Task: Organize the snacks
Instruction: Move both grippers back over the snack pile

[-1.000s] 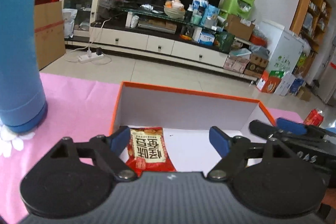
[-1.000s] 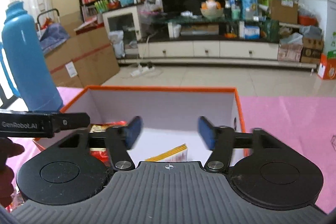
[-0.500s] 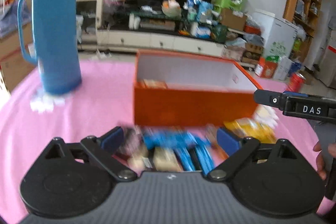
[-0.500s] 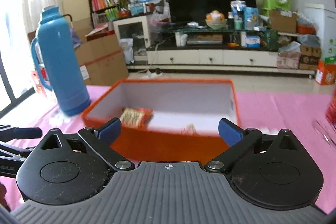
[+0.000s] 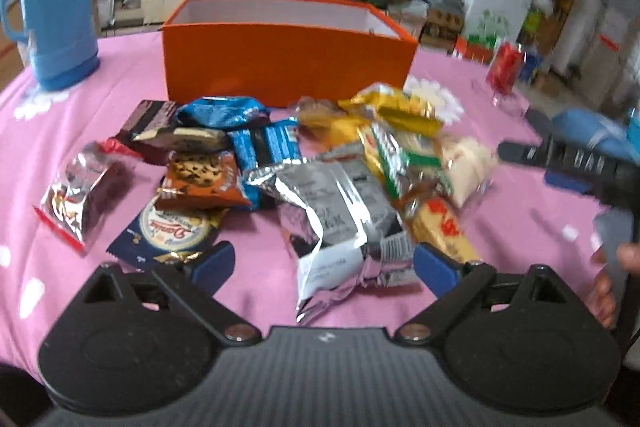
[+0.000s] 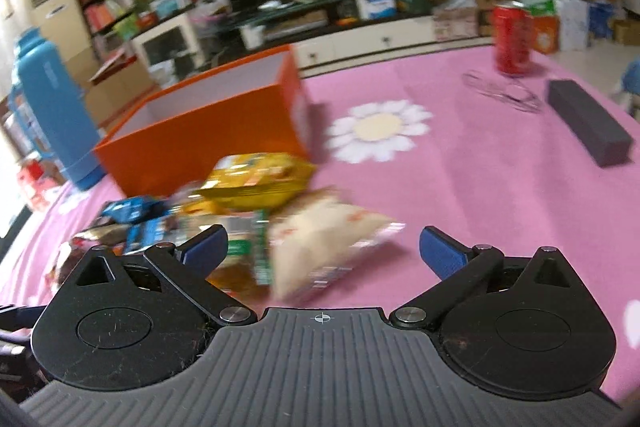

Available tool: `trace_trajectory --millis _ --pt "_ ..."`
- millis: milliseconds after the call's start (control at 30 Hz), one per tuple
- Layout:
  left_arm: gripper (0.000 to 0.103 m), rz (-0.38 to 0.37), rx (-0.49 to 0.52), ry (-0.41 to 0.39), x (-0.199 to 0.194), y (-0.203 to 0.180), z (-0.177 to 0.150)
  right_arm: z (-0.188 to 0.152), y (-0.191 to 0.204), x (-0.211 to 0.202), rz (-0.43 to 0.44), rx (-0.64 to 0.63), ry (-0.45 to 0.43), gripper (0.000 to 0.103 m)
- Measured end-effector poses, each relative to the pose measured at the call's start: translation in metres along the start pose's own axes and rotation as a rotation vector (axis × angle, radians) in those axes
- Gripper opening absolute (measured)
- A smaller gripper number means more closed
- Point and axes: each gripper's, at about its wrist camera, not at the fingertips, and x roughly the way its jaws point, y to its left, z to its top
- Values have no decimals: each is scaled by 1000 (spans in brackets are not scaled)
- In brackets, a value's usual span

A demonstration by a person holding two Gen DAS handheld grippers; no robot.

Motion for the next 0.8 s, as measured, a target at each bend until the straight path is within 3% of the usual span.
trace_trajectory --millis 100,133,200,267,433,567,633,800 --pt "91 19 35 18 7 -4 -4 1 -20 2 1 86 18 89" --pt "87 12 30 25 10 -4 -4 3 -22 3 17 119 22 89" --pt "69 -41 17 41 15 -5 -2 6 -28 4 70 183 24 89" --pt "65 -57 10 66 21 -8 -1 7 -30 7 99 210 28 90" --pt "67 15 29 120 30 -8 -8 10 -24 14 118 208 42 90" --pt "65 153 43 141 25 6 -7 11 -23 15 125 209 52 90" --pt "65 184 13 151 21 20 -7 10 -22 16 127 209 60 90" --pt "68 139 -99 137 -4 39 -6 10 -11 16 155 151 58 90"
